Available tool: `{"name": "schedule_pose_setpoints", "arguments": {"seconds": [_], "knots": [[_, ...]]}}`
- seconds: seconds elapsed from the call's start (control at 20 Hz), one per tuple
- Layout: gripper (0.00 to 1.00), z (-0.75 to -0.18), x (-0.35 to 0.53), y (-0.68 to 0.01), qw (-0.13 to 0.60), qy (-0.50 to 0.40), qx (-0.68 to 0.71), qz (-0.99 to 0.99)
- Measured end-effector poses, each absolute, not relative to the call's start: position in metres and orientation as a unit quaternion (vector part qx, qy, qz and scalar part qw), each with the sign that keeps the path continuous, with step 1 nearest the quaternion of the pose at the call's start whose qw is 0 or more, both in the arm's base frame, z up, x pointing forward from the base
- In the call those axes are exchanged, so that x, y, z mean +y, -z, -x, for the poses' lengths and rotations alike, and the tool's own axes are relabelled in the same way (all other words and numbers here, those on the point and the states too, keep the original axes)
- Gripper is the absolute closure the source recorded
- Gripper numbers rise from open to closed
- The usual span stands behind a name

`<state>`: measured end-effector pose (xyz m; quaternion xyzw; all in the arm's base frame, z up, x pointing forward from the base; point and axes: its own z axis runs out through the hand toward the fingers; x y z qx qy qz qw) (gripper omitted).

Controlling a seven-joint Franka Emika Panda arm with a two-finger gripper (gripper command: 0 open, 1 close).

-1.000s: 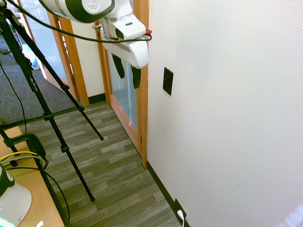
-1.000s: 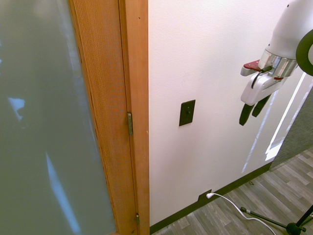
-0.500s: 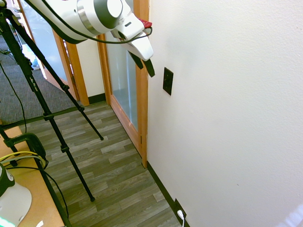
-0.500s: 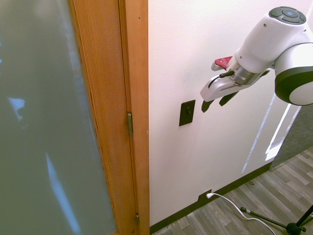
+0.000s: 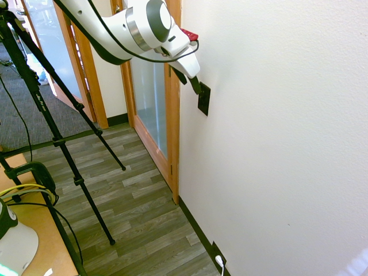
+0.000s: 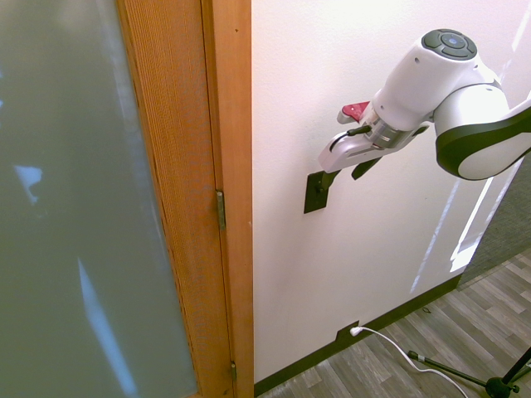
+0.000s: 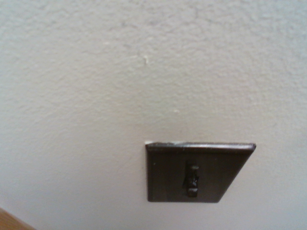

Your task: Turn off the light

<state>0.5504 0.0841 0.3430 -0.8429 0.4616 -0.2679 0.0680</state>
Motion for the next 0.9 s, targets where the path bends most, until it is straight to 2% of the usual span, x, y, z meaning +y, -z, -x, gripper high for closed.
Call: {"name": "schedule_pose_setpoints", "arguments": {"seconds": [0.35,0.9], "knots": [[1.0,-0.583,0.084,-0.31,0.091,0.255,0.459,0.846],[1.0,-0.587,0.081,-0.309,0.09,0.267,0.464,0.84]]}}
